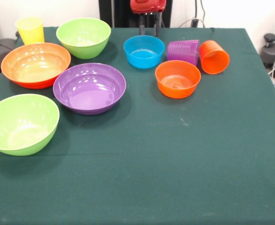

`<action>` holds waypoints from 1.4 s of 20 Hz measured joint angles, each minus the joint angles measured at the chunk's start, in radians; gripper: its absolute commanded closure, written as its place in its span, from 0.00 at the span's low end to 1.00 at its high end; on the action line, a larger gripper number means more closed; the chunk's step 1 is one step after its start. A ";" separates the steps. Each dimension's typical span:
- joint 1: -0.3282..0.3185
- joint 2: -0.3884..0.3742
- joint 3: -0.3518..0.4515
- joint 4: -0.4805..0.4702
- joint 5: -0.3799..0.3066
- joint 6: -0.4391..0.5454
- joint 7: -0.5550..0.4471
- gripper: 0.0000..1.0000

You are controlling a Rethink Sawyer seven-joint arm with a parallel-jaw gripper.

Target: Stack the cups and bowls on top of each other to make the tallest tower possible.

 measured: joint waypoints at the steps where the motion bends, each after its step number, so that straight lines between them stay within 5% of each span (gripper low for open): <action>1: -0.004 0.000 -0.003 0.000 -0.006 0.005 0.000 0.00; 28: -0.071 -0.005 -0.051 -0.003 -0.041 0.141 0.000 0.00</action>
